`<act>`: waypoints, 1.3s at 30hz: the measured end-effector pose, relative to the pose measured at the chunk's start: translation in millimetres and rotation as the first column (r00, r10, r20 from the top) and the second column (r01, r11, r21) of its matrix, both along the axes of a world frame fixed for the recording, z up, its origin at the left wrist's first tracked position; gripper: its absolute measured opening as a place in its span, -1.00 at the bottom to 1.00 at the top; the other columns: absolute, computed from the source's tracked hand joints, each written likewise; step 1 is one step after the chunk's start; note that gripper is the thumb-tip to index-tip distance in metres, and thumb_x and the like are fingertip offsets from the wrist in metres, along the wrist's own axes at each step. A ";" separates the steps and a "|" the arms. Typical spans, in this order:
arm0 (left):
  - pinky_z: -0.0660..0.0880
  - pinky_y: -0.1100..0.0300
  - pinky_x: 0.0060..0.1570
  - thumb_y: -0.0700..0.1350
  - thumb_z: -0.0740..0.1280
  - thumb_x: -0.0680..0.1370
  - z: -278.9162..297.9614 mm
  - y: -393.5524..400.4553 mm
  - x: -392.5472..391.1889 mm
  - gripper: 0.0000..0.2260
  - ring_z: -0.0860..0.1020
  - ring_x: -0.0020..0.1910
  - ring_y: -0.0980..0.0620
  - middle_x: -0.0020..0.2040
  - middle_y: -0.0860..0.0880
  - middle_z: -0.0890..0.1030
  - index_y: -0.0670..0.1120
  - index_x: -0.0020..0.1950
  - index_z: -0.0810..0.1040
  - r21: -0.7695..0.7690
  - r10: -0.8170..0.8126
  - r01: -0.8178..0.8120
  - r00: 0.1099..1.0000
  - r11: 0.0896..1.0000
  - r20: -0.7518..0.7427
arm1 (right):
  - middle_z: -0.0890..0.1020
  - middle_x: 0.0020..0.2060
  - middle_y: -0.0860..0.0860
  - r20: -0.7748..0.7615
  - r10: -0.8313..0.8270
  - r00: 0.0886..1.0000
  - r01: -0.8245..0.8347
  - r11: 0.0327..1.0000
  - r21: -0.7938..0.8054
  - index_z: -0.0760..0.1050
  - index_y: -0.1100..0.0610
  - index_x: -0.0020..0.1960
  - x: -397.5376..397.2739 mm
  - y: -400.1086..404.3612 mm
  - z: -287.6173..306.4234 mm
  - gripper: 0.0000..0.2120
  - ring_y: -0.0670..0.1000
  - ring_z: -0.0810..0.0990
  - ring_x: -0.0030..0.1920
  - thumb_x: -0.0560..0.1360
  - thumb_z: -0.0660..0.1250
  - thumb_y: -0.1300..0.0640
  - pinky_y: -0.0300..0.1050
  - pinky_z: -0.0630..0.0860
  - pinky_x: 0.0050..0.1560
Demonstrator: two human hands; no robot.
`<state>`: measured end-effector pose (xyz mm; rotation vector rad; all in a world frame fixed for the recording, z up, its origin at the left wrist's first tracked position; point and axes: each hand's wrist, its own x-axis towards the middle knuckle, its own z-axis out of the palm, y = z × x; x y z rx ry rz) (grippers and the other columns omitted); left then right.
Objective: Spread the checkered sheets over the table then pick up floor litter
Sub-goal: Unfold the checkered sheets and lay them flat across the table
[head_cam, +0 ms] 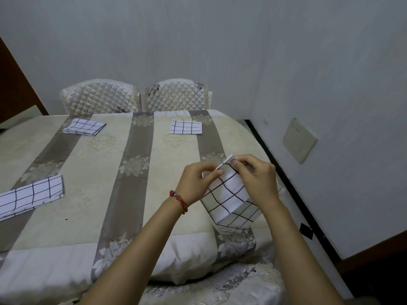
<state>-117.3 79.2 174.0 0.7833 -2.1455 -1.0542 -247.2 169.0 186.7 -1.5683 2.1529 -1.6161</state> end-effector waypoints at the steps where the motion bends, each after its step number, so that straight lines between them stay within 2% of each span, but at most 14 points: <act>1: 0.48 0.22 -0.12 -0.14 0.35 0.49 3.1 0.1 -2.0 -0.88 0.59 -0.16 -0.02 -0.18 -0.11 0.67 -0.17 -0.15 0.63 0.021 0.006 -0.005 1.000 1.000 -0.013 | 0.64 -0.29 -0.08 0.041 0.016 0.999 -0.016 1.000 0.004 0.64 0.18 -0.12 -0.2 0.4 -0.8 -0.93 -0.13 0.58 -0.22 0.44 0.40 0.20 -0.44 0.45 -0.20; 4: 0.41 0.27 -0.28 -0.18 0.34 0.49 9.8 -6.2 -1.7 -0.87 0.51 -0.30 0.01 -0.32 -0.08 0.59 -0.19 -0.23 0.60 0.016 0.073 -0.071 0.994 0.997 -0.077 | 0.62 -0.33 -0.21 0.188 0.046 0.981 -0.062 0.995 0.081 0.63 0.07 -0.19 -8.8 7.5 -2.7 -0.98 -0.28 0.55 -0.27 0.41 0.43 0.15 -0.50 0.42 -0.26; 7: 0.36 0.29 -0.30 -0.20 0.32 0.50 14.9 -20.8 7.1 -0.85 0.45 -0.33 0.06 -0.38 -0.03 0.52 -0.14 -0.28 0.57 0.036 0.154 -0.150 0.974 0.988 -0.164 | 0.61 -0.44 -0.19 0.300 0.065 0.952 -0.137 0.965 0.225 0.59 -0.03 -0.32 -26.9 23.9 -7.3 -0.86 -0.26 0.51 -0.37 0.40 0.43 0.15 -0.42 0.43 -0.32; 12: 0.40 0.30 -0.27 -0.20 0.31 0.50 16.2 -42.6 19.7 -0.78 0.46 -0.36 0.21 -0.37 0.07 0.53 -0.02 -0.34 0.54 0.150 0.248 -0.214 0.931 0.965 -0.267 | 0.66 -0.43 -0.15 0.482 0.067 0.874 -0.181 0.964 0.195 0.63 0.11 -0.24 -42.7 43.8 -15.5 -0.85 -0.27 0.58 -0.37 0.43 0.38 0.30 -0.45 0.48 -0.33; 16: 0.42 0.47 -0.30 -0.21 0.31 0.50 12.8 -48.8 23.1 -0.74 0.49 -0.39 0.30 -0.36 0.08 0.54 0.05 -0.36 0.52 0.213 0.319 -0.262 0.898 0.941 -0.304 | 0.62 -0.36 0.03 0.531 0.012 0.847 -0.121 0.978 0.171 0.63 0.16 -0.25 -40.9 41.6 -18.8 -0.89 -0.10 0.57 -0.33 0.44 0.38 0.27 -0.31 0.50 -0.30; 19: 0.44 0.30 -0.12 -0.17 0.31 0.50 8.6 -46.4 20.0 -0.92 0.53 -0.19 0.18 -0.18 0.04 0.59 -0.03 -0.15 0.57 0.252 0.424 -0.361 0.863 0.898 -0.274 | 0.57 -0.36 0.12 0.552 -0.034 0.833 -0.049 0.990 0.135 0.60 0.30 -0.26 -36.0 33.7 -18.7 -0.87 0.01 0.51 -0.32 0.42 0.40 0.24 -0.18 0.42 -0.30; 21: 0.39 0.21 0.02 -0.12 0.33 0.50 4.3 -41.0 16.6 -0.81 0.47 0.00 0.09 0.05 0.00 0.50 -0.08 0.10 0.51 0.235 0.520 -0.474 0.830 0.848 -0.203 | 0.55 -0.36 0.14 0.560 -0.052 0.827 -0.021 0.992 0.123 0.56 0.38 -0.25 -33.1 28.1 -18.1 -0.80 0.02 0.47 -0.32 0.40 0.43 0.22 -0.16 0.38 -0.31; 23: 0.39 0.20 0.01 -0.11 0.34 0.48 1.2 -28.9 12.4 -0.79 0.45 0.00 0.08 0.08 -0.03 0.47 -0.09 0.10 0.49 0.175 0.536 -0.509 0.824 0.843 -0.185 | 0.54 -0.40 0.12 0.567 -0.067 0.821 -0.009 0.991 0.131 0.56 0.32 -0.30 -28.8 22.2 -16.4 -0.82 0.02 0.47 -0.36 0.37 0.45 0.21 -0.16 0.39 -0.31; 26: 0.45 0.20 -0.15 -0.07 0.34 0.48 -2.9 1.4 0.9 -0.90 0.52 -0.21 0.06 -0.18 -0.02 0.59 -0.08 -0.17 0.55 0.161 0.414 -0.392 0.900 0.906 -0.136 | 0.48 -0.46 0.06 0.527 -0.071 0.847 -0.006 0.990 0.144 0.49 0.17 -0.41 -20.9 14.5 -15.1 -0.78 -0.05 0.43 -0.41 0.33 0.49 0.19 -0.25 0.36 -0.38; 28: 0.48 0.19 -0.23 0.03 0.34 0.46 -5.5 18.7 -7.7 -0.79 0.55 -0.28 0.03 -0.34 0.03 0.58 -0.08 -0.29 0.55 0.265 0.329 -0.296 0.940 0.918 -0.092 | 0.41 -0.46 0.06 0.469 -0.043 0.882 -0.036 0.987 0.157 0.43 0.21 -0.43 -14.5 10.0 -15.7 -0.72 -0.08 0.36 -0.42 0.31 0.50 0.17 -0.27 0.29 -0.43; 31: 0.53 0.10 -0.26 0.11 0.35 0.44 -2.0 26.9 -16.0 -0.71 0.54 -0.36 -0.01 -0.43 0.00 0.55 -0.07 -0.35 0.53 0.496 0.278 -0.194 0.955 0.847 -0.100 | 0.38 -0.46 0.02 0.413 0.018 0.911 -0.102 0.978 0.181 0.41 0.15 -0.44 -5.0 5.2 -17.1 -0.70 -0.11 0.32 -0.42 0.30 0.51 0.12 -0.31 0.25 -0.44; 33: 0.56 0.14 -0.37 0.11 0.36 0.43 2.3 24.1 -17.1 -0.67 0.51 -0.44 0.02 -0.45 -0.04 0.53 -0.14 -0.32 0.53 0.624 0.262 -0.138 0.959 0.769 -0.111 | 0.44 -0.45 -0.03 0.397 0.059 0.916 -0.149 0.969 0.200 0.43 0.07 -0.44 -0.5 3.4 -17.2 -0.73 -0.13 0.35 -0.39 0.30 0.50 0.11 -0.36 0.28 -0.41; 36: 0.59 0.21 -0.40 0.00 0.38 0.45 5.2 20.2 -16.0 -0.74 0.55 -0.41 0.03 -0.36 -0.09 0.57 -0.22 -0.19 0.59 0.691 0.238 -0.103 0.966 0.716 -0.102 | 0.54 -0.38 -0.01 0.393 0.092 0.915 -0.188 0.958 0.215 0.51 0.11 -0.36 2.3 0.8 -16.3 -0.81 -0.10 0.45 -0.29 0.30 0.51 0.12 -0.24 0.38 -0.23; 39: 0.60 0.20 -0.38 -0.19 0.35 0.47 3.0 16.3 -12.5 -0.87 0.57 -0.41 0.02 -0.34 -0.11 0.57 -0.17 -0.28 0.56 0.710 0.256 -0.080 0.956 0.700 -0.145 | 0.56 -0.39 -0.05 0.391 0.103 0.915 -0.200 0.955 0.217 0.51 0.13 -0.35 2.4 -0.9 -14.6 -0.80 -0.13 0.48 -0.28 0.29 0.52 0.12 -0.23 0.40 -0.19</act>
